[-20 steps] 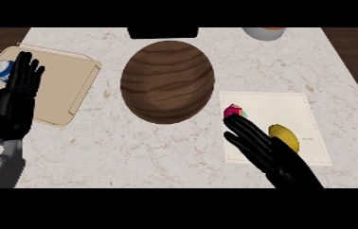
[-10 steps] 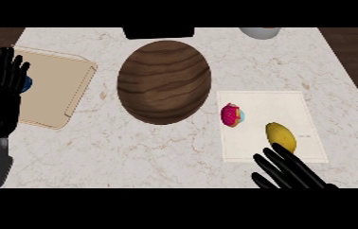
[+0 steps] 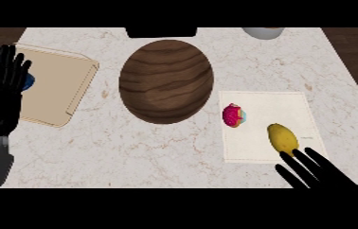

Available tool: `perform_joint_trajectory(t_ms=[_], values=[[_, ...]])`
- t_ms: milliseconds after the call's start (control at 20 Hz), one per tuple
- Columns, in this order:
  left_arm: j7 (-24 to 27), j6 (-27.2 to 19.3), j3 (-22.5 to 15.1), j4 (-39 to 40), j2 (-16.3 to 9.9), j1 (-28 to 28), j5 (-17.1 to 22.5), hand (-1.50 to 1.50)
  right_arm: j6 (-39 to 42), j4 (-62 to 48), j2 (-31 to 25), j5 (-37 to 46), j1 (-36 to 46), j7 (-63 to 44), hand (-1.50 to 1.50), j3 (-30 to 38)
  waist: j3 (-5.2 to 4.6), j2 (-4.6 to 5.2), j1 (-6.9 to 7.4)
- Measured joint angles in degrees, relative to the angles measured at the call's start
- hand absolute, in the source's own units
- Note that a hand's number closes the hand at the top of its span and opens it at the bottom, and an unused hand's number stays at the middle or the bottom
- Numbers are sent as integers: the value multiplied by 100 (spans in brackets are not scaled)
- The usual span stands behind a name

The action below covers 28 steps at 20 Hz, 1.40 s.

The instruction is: Pick the lemon from the placemat and place it in the bowl

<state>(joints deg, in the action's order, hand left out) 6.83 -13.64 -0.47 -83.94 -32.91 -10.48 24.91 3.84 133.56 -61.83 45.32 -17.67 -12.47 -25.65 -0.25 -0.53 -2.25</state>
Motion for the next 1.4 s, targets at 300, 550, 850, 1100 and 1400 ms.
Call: perform_joint_trajectory(t_ms=[300, 550, 850, 1100, 1400], values=[[-165, -53, -58, -101, 138, -177, -137, 0, 850, 59, -215, 15, 153, -681, -150, 23, 12, 23, 98], [-203, 146, 64, -72, 198, -189, -176, 0, 1330, 12, 108, 32, 473, -913, -150, -50, 18, 39, 173], [-159, 210, 126, -25, 426, -207, -419, 0, 1750, -175, 640, 179, 757, -987, -150, -205, 23, 46, 204], [-214, 309, 213, -12, 553, -236, -561, 0, 1906, -573, 1070, 444, 963, -828, -150, -141, 24, 49, 215], [-290, 412, 357, -52, 671, -234, -717, 0, 1647, -1403, 1395, 867, 1018, -196, -150, 85, 27, 51, 217]])
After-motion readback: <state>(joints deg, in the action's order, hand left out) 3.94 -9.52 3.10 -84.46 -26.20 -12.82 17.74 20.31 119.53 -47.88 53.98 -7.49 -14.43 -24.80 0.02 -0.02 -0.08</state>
